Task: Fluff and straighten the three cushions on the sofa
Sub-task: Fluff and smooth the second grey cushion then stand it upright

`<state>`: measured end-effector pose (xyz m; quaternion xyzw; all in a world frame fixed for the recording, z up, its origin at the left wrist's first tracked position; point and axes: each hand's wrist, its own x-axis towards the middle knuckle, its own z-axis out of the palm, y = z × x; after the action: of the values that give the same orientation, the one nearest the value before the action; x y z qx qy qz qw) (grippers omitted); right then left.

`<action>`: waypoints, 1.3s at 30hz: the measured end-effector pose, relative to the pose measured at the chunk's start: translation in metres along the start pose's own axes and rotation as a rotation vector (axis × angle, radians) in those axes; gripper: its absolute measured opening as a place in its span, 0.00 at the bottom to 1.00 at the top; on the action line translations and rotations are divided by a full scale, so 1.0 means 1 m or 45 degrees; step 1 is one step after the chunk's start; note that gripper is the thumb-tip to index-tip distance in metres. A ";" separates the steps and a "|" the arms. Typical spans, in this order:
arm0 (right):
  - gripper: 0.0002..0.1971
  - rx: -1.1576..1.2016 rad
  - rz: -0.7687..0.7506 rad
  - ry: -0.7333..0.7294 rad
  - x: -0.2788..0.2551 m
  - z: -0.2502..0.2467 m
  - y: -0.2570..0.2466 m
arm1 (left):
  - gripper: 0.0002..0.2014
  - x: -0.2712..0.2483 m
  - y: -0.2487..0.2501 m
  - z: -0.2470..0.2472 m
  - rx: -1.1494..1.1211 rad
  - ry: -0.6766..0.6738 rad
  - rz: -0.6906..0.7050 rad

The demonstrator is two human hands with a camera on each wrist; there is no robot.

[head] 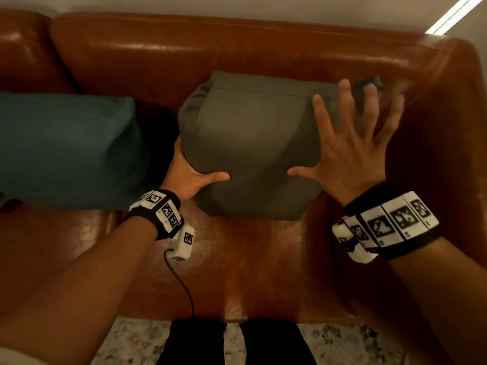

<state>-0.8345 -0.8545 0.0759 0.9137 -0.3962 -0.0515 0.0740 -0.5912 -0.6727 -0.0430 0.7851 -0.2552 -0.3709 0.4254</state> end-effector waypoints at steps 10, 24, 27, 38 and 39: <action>0.68 0.472 -0.193 0.057 0.028 0.007 0.032 | 0.70 -0.023 0.055 -0.004 0.291 0.133 0.116; 0.84 1.453 0.535 -0.538 -0.034 0.115 0.030 | 0.52 0.030 0.107 0.044 1.329 -0.440 0.906; 0.69 1.447 0.505 -0.266 -0.025 0.090 0.040 | 0.42 0.026 0.106 0.021 1.047 -0.134 0.774; 0.16 1.083 0.530 -0.264 0.053 0.047 0.063 | 0.14 0.012 0.013 -0.042 0.182 0.154 -0.019; 0.16 1.083 0.555 -0.306 0.057 0.048 0.064 | 0.13 0.011 0.013 -0.042 0.225 0.136 -0.016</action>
<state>-0.8489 -0.9442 0.0379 0.7465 -0.5697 0.0265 -0.3428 -0.5519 -0.6673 -0.0203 0.8397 -0.2591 -0.3073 0.3652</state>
